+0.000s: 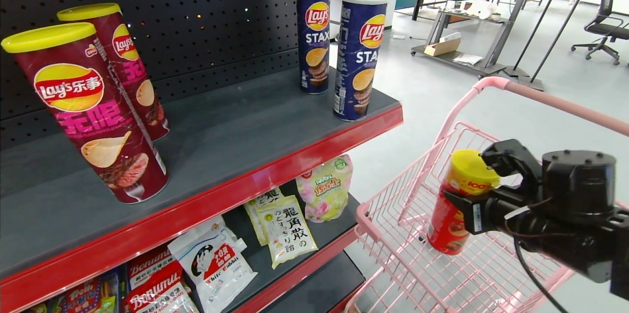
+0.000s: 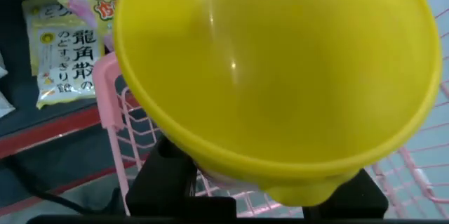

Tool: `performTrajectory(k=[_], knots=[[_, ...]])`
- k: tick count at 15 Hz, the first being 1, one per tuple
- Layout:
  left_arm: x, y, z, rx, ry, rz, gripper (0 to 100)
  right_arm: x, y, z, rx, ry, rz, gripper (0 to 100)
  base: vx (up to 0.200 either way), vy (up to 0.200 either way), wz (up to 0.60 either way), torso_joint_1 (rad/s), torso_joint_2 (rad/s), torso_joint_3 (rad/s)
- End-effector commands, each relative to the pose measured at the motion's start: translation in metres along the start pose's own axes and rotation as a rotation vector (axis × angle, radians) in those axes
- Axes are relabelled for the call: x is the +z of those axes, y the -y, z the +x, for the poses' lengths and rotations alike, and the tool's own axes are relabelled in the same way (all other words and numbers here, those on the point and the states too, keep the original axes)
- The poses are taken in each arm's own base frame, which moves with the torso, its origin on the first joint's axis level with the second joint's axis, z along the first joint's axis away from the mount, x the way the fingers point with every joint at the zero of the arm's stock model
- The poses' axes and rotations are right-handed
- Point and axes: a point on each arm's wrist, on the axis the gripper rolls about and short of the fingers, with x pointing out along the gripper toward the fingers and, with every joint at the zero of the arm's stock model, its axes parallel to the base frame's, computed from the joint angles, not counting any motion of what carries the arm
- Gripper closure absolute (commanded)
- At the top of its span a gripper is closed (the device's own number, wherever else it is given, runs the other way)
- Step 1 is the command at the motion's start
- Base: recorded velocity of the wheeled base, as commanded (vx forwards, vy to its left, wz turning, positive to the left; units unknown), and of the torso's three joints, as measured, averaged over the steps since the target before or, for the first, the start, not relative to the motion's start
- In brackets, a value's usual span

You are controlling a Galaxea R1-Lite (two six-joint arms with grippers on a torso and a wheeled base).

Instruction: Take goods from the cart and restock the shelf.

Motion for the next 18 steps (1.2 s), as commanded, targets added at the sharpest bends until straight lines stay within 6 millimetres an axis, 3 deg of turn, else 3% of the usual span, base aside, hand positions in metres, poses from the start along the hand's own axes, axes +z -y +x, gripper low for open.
performTrajectory(k=[1, 3, 4, 5, 6, 9, 13, 18], knots=[[0.000, 0.000, 0.000, 0.000, 0.001, 0.000, 0, 0.065, 0.019, -0.082, -0.021, 0.180, -0.019, 100, 0.000, 0.000, 0.00, 0.000, 0.00, 0.000], [-0.001, 0.000, -0.001, 0.000, 0.009, 0.000, 0, 0.067, 0.034, -0.124, -0.111, 0.174, -0.005, 100, 0.000, 0.000, 0.00, 0.000, 0.00, 0.000], [-0.001, 0.000, -0.001, 0.002, 0.013, -0.001, 0, 0.053, 0.045, -0.148, -0.158, 0.147, 0.006, 100, 0.000, 0.000, 0.00, 0.000, 0.00, 0.000], [-0.001, 0.000, -0.001, 0.002, 0.013, -0.001, 0, 0.047, 0.048, -0.158, -0.172, 0.138, 0.008, 100, 0.000, 0.000, 0.00, 0.000, 0.00, 0.000], [-0.001, 0.000, -0.001, 0.002, 0.015, -0.001, 0, 0.032, 0.052, -0.184, -0.189, 0.125, 0.011, 100, 0.000, 0.000, 0.00, 0.000, 0.00, 0.000], [-0.001, 0.000, -0.001, 0.000, 0.015, 0.001, 0, 0.014, 0.055, -0.215, -0.229, 0.138, -0.018, 100, 0.000, 0.000, 0.00, 0.000, 0.00, 0.000], [-0.001, 0.000, -0.001, -0.003, 0.016, 0.002, 0, -0.003, 0.056, -0.226, -0.276, 0.133, -0.007, 100, 0.000, 0.000, 0.00, 0.049, -0.14, -0.094], [-0.001, 0.000, -0.001, -0.003, 0.015, 0.002, 0, -0.002, 0.056, -0.225, -0.271, 0.134, -0.009, 100, 0.000, 0.000, 0.00, 0.203, -0.53, -0.340]])
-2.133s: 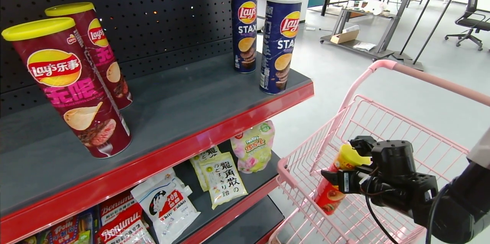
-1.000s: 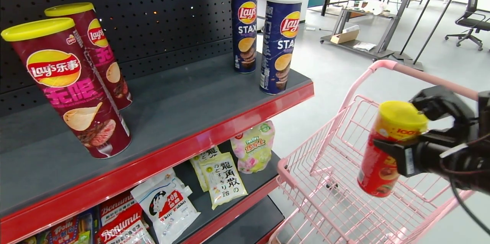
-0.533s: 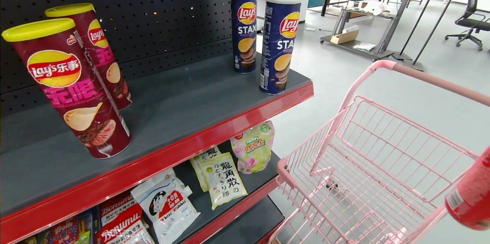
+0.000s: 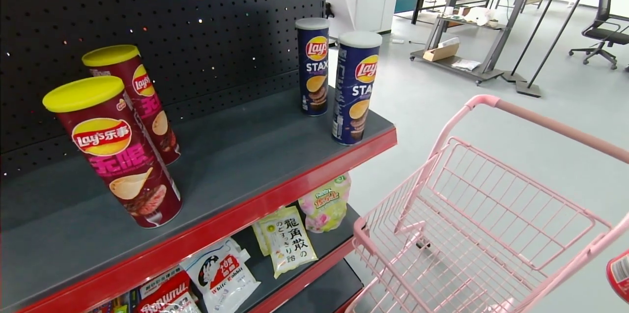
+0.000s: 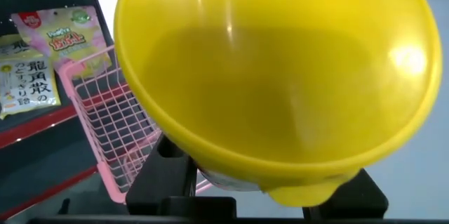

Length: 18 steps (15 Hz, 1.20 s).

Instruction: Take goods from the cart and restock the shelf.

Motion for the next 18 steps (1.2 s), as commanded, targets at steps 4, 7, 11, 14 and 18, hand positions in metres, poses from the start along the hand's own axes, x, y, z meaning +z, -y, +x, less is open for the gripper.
performTrajectory(k=[4, 7, 11, 14, 18], knots=[[0.000, 0.000, 0.000, -0.002, -0.001, 0.002, 0, 0.000, 0.000, 0.001, 0.003, -0.006, -0.002, 100, 0.000, 0.000, 0.00, 0.207, -0.51, -0.312], [0.000, 0.000, 0.000, -0.002, -0.002, 0.003, 0, 0.001, -0.002, 0.005, 0.006, -0.021, -0.007, 100, 0.000, 0.000, 0.00, 0.163, -0.38, -0.225], [0.001, 0.000, 0.001, -0.008, -0.005, 0.019, 0, 0.003, -0.003, 0.011, 0.021, -0.038, -0.013, 100, 0.000, 0.000, 0.00, 0.161, -0.37, -0.213], [0.000, 0.000, 0.001, -0.008, -0.005, 0.018, 0, 0.004, -0.005, 0.016, 0.025, -0.055, -0.016, 100, 0.000, 0.000, 0.00, 0.157, -0.36, -0.201], [0.000, 0.000, 0.001, -0.008, -0.005, 0.018, 0, 0.004, -0.006, 0.020, 0.028, -0.074, -0.021, 100, 0.000, 0.000, 0.00, 0.127, -0.29, -0.157]])
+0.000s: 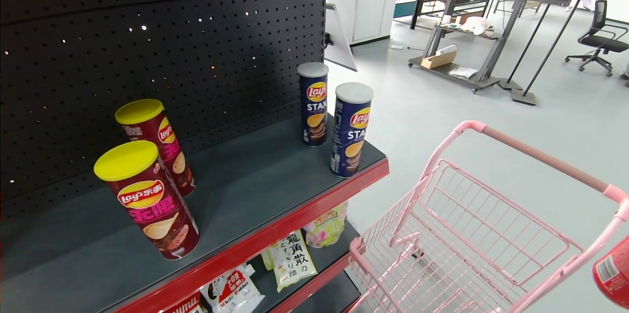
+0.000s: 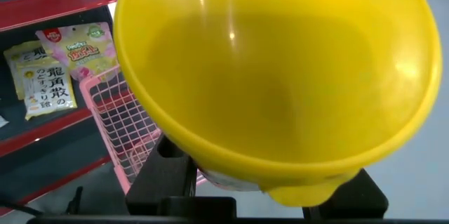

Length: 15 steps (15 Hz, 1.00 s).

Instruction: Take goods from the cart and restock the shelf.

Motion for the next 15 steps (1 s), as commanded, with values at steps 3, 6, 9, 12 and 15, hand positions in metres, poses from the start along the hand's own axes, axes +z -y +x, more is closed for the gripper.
performTrajectory(k=[3, 6, 9, 12, 15], knots=[[-0.002, 0.000, -0.002, 0.000, 0.030, 0.000, 0, -0.004, -0.001, 0.002, 0.003, -0.013, -0.004, 100, 0.000, 0.000, 0.40, 0.005, -0.01, -0.010], [0.000, 0.000, -0.002, 0.002, 0.045, -0.002, 0, -0.008, -0.001, -0.001, 0.001, -0.005, -0.003, 100, 0.000, 0.000, 0.60, 0.006, 0.00, -0.002], [-0.002, 0.000, 0.002, 0.007, 0.056, -0.004, 0, -0.013, -0.001, -0.003, 0.003, -0.003, -0.003, 100, 0.000, 0.000, 0.60, 0.009, 0.00, 0.004], [-0.003, 0.000, 0.002, 0.006, 0.054, -0.004, 0, -0.014, -0.001, -0.005, 0.001, 0.006, -0.001, 100, 0.000, 0.000, 0.60, 0.001, 0.00, 0.004], [-0.003, 0.000, 0.002, 0.006, 0.054, -0.004, 0, -0.018, -0.001, -0.006, 0.004, 0.006, -0.001, 100, 0.000, 0.000, 0.40, 0.000, 0.00, 0.000]])
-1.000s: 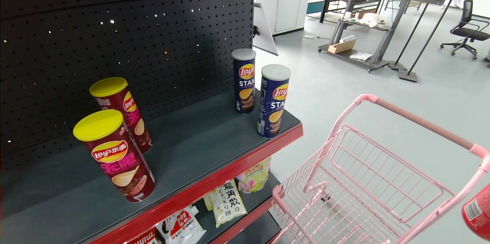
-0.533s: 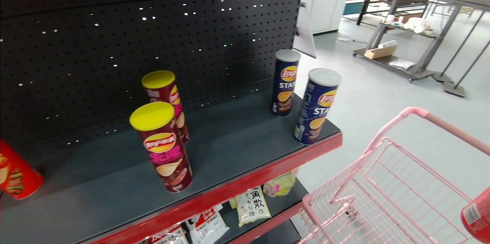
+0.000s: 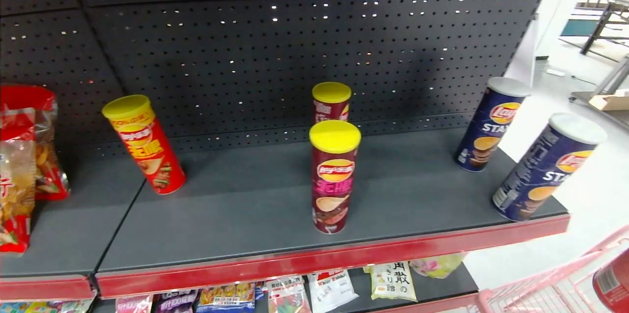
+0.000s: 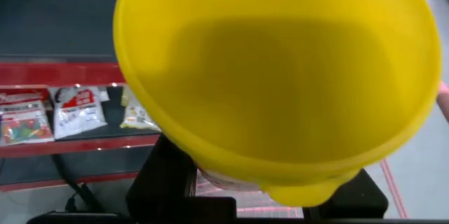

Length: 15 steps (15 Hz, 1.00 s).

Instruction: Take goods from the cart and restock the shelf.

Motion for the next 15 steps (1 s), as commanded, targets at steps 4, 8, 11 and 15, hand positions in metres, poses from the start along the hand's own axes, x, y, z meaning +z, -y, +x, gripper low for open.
performTrajectory(k=[4, 8, 11, 15], knots=[[0.000, 0.000, 0.000, -0.003, 0.003, 0.000, 0, -0.008, 0.002, -0.015, 0.037, 0.081, 0.024, 100, 0.000, 0.000, 0.00, 0.000, 0.00, 0.000], [0.000, 0.000, 0.000, 0.008, 0.002, -0.005, 0, -0.020, 0.005, -0.033, 0.061, 0.219, 0.046, 100, 0.000, 0.000, 0.00, 0.000, 0.00, 0.000], [0.000, -0.001, 0.000, 0.026, 0.002, 0.001, 0, -0.034, 0.006, -0.043, 0.055, 0.272, 0.061, 100, 0.000, 0.000, 0.00, 0.000, 0.00, 0.000], [0.000, -0.001, 0.000, 0.062, -0.001, 0.001, 0, -0.045, 0.007, -0.054, -0.002, 0.312, 0.088, 100, 0.000, 0.000, 0.00, 0.000, 0.00, 0.000]])
